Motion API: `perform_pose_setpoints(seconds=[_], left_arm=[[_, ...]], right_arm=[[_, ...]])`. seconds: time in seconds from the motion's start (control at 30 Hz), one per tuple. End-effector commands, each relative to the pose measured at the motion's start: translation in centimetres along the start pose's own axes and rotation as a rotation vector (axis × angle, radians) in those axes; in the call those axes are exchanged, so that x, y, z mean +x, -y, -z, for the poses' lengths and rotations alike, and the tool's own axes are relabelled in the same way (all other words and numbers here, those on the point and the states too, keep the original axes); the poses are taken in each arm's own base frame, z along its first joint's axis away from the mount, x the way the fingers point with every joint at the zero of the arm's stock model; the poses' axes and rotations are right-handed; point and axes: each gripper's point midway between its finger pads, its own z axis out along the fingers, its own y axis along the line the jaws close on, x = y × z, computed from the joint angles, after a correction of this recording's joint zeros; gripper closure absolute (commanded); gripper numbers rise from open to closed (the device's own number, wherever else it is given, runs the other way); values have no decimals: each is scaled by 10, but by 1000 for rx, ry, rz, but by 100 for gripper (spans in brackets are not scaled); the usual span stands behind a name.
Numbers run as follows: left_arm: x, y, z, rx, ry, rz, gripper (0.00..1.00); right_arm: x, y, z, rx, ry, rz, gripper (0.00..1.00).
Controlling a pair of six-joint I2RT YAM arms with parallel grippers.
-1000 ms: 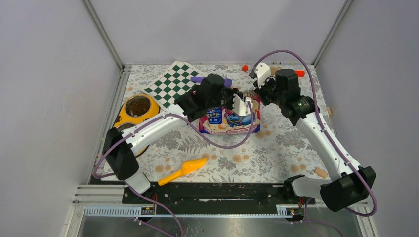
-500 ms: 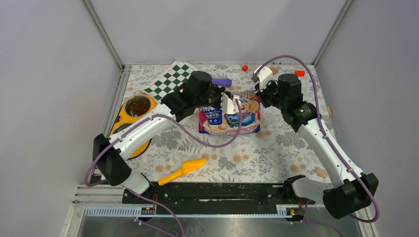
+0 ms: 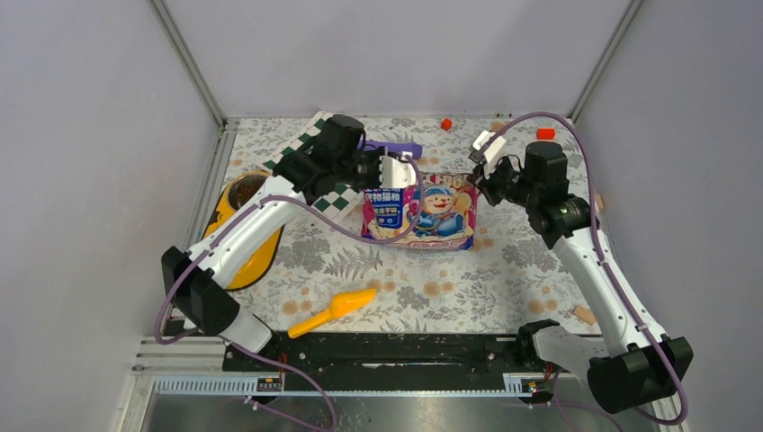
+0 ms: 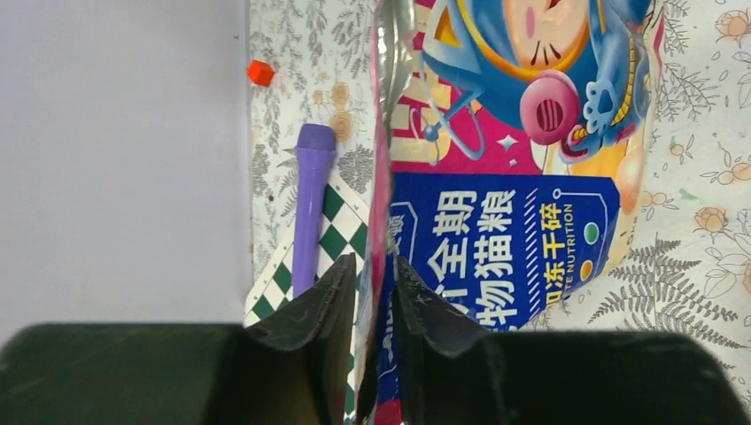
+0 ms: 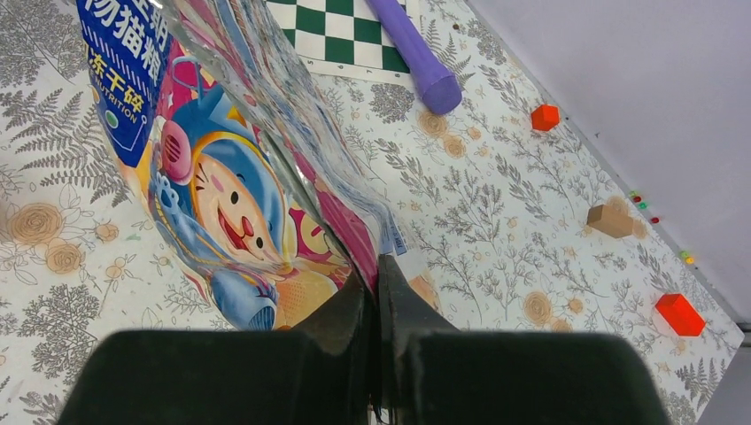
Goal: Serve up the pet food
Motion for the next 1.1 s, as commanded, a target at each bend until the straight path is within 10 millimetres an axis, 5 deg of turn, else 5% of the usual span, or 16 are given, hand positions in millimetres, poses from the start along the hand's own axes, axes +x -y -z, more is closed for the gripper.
perform_pose_setpoints(seconds=[0.0,0.13,0.4,0.6,0.7,0.87,1.07], left_arm=[[-6,0,-13,35,-21,7,77],[-21,4,-28,63,21,-28,75],[-53,-6,-39,43,116,-32,75],[-59,-10,-43,20,135,-35,78],[-55,-9,-45,19,122,-38,80],[-50,-14,-47,-11,101,-44,90],[-26,-19,-44,-56,-12,-101,100]], right_arm=[[-39,22,14,53,94,65,100],[-37,19,11,13,72,56,100],[-36,5,-7,-87,27,45,62],[-29,-5,-30,-154,-37,87,58],[-31,-9,-37,-190,-50,99,61],[-37,-8,-39,-186,-53,112,100],[-51,3,-21,-97,-16,152,100]])
